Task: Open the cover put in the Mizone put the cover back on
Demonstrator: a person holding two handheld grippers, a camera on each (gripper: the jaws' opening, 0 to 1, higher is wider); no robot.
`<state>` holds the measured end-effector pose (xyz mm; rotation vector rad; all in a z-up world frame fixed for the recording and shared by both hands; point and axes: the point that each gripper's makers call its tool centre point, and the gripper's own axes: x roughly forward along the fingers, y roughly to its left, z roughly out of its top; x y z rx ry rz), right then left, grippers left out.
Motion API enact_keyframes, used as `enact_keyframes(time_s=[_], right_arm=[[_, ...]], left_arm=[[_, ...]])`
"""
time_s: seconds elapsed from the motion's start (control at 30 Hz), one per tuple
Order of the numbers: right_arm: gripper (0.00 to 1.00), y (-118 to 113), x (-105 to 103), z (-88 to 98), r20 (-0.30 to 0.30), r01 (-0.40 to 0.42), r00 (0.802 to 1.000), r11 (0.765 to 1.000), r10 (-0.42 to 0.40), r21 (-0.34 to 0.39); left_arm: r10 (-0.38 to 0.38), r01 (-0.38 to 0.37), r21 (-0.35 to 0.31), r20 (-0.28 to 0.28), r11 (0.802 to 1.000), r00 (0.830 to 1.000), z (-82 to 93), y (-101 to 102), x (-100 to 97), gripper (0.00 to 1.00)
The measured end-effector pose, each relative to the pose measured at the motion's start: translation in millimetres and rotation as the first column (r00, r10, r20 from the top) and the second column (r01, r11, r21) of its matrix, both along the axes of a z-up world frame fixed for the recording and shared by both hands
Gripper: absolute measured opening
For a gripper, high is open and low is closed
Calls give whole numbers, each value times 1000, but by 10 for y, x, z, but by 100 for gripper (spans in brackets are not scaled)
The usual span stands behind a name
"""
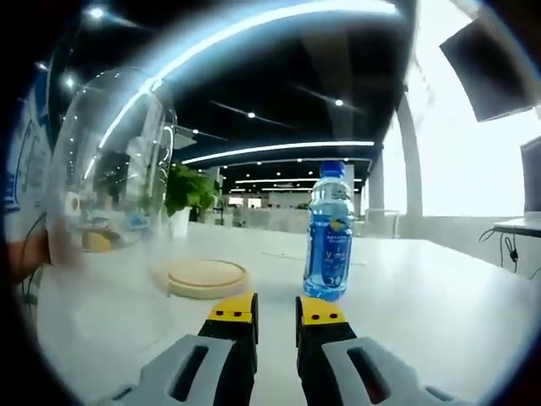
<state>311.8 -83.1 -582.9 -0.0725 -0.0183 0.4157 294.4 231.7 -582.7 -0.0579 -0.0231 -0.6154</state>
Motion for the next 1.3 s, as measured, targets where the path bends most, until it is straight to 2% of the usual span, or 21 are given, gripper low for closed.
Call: enact_keyframes(time_s=[0.17, 0.5, 0.67, 0.73, 0.8, 0.9, 1.0, 1.17, 1.3], right_arm=[[12, 40, -10, 6, 11, -12, 1000, 1000, 12, -19], [13, -38, 56, 1, -8, -1, 1000, 999, 1, 33], [17, 1, 32, 27, 8, -4, 1000, 1000, 4, 28], [18, -22, 46, 46, 14, 11, 1000, 999, -11, 32], [18, -41, 63, 77, 15, 16, 1000, 998, -17, 53], [18, -19, 115, 112, -8, 16, 1000, 998, -16, 66], [18, 11, 169, 257, 40, 23, 999, 1000, -23, 12], [18, -10, 382, 543, 67, 45, 997, 999, -47, 30], [18, -48, 536, 650, 78, 66, 995, 997, -68, 29]], left_arm=[[-4, 4, 7, 2, 1000, 1000, -4, -11, -1, 30], [-13, 13, -8, -18, 1000, 1000, -17, -25, -1, 30], [-12, 11, -7, -22, 1000, 1000, -23, -18, -1, 30], [-19, 18, -18, -43, 1000, 999, -43, -18, 6, 29], [-15, 10, -63, -80, 998, 997, -56, 21, 38, 28], [-5, -1, -71, -91, 997, 996, -71, 49, 60, 27], [-1, -3, -47, -83, 999, 997, -84, 28, 48, 26], [-8, 8, 8, -56, 1000, 998, -100, -26, 18, 25], [-12, 12, 7, -52, 1000, 999, -92, -24, 9, 25]])
